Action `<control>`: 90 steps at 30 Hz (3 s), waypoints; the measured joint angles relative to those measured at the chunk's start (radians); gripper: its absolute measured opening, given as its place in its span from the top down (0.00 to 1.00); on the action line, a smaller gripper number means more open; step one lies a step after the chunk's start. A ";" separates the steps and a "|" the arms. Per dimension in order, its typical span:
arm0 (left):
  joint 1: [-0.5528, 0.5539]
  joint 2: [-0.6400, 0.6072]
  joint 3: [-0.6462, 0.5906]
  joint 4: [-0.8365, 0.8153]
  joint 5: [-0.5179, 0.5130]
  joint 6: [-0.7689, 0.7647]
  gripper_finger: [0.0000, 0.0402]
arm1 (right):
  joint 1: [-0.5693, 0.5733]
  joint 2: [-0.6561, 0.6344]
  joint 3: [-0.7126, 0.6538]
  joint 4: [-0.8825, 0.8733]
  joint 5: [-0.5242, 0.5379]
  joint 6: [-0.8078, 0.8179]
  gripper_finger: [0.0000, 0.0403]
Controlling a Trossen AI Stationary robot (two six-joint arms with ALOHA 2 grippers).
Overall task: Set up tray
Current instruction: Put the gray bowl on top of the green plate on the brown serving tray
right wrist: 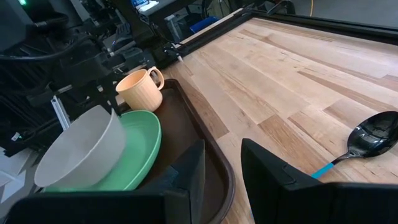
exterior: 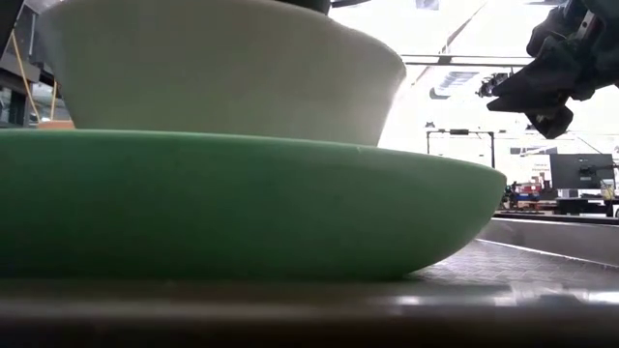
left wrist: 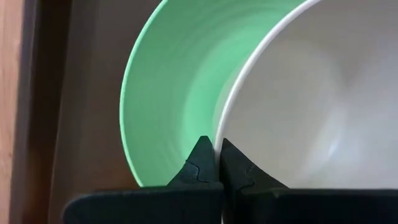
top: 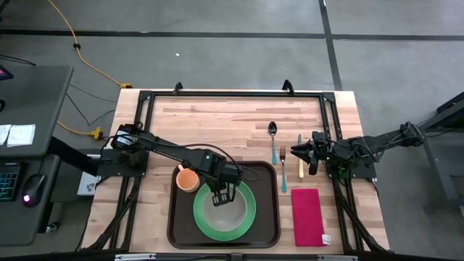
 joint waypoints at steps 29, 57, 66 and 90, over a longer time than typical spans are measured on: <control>0.000 0.000 -0.068 0.065 0.034 -0.026 0.96 | 0.000 0.000 0.000 0.000 0.000 0.003 0.79; 0.000 0.000 -0.068 0.070 0.002 -0.027 0.83 | 0.000 0.000 0.000 0.000 -0.007 0.002 0.79; 0.000 0.000 -0.068 0.069 -0.019 -0.021 0.83 | 0.000 0.000 0.000 0.000 -0.007 0.002 0.79; 0.000 0.000 -0.065 0.065 -0.004 -0.018 0.83 | 0.000 0.000 0.000 0.000 -0.007 0.002 0.79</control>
